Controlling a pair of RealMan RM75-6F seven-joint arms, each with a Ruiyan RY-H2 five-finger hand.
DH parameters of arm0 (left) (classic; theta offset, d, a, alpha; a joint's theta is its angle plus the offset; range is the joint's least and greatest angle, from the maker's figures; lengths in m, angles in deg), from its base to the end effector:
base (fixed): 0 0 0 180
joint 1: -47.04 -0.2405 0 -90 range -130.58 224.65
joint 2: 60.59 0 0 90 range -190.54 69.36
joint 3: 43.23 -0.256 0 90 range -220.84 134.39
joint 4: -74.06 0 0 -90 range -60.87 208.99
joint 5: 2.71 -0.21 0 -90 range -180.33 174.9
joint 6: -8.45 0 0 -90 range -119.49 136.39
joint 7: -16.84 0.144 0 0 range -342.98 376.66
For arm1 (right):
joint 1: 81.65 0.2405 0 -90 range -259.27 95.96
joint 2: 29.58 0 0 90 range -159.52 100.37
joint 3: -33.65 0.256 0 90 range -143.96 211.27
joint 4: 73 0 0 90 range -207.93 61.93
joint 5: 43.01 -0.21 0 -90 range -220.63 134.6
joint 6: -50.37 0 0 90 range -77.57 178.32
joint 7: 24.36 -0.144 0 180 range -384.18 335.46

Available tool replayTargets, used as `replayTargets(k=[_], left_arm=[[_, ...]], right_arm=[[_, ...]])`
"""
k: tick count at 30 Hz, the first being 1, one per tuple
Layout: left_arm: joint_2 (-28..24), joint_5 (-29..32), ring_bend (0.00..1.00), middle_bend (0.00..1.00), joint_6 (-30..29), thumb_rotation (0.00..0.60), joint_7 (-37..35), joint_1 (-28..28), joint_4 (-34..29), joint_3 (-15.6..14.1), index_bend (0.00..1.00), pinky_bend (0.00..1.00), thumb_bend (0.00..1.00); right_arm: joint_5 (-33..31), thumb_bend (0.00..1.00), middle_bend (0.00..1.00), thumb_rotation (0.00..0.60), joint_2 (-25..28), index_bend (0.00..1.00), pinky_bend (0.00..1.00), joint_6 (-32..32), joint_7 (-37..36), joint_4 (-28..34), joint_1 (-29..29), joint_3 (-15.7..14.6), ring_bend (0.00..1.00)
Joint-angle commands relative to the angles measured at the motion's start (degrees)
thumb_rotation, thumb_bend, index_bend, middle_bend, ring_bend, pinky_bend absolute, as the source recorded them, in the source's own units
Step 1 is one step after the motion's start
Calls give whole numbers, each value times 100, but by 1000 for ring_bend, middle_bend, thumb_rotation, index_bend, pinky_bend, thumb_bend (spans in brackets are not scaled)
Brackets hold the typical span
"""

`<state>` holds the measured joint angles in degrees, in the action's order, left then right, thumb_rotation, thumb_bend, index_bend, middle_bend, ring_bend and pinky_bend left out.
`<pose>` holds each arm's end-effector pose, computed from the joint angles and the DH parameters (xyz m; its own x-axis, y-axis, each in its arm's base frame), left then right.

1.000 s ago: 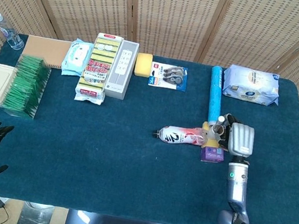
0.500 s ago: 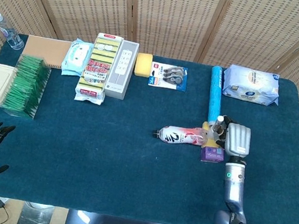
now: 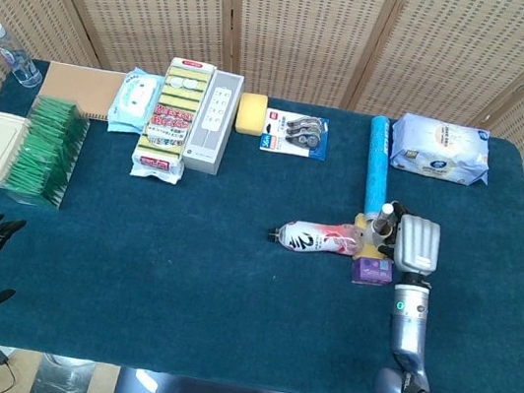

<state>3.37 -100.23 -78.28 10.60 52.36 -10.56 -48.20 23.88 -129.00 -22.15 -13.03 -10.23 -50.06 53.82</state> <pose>-0.3199 0.1533 0.1465 0.4401 0.1163 0.8904 0.8878 -0.2053 -0.4120 -0.2343 -0.3645 0.0291 0.3129 0.1335 0.9404 -0.9495 0.0191 0.3132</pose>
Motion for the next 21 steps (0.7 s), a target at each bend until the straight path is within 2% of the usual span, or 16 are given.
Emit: replayTargets(k=[1, 8, 21], left_arm=[[0, 8, 76, 156, 10, 600, 3, 2, -1, 0, 0, 239, 114], [-12, -5, 76, 156, 5, 600, -32, 4, -1, -9, 0, 242, 113], [-18, 10, 76, 156, 26, 600, -56, 16, 11, -9, 0, 255, 114]], right_arm=[[-94, 258, 549, 600, 44, 460, 717, 35, 104, 114, -4, 37, 636], [-275, 257, 550, 600, 126, 460, 717, 44, 333, 403, -2, 113, 640], [-601, 258, 567, 600, -43, 475, 730, 96, 304, 489, 48, 256, 662]])
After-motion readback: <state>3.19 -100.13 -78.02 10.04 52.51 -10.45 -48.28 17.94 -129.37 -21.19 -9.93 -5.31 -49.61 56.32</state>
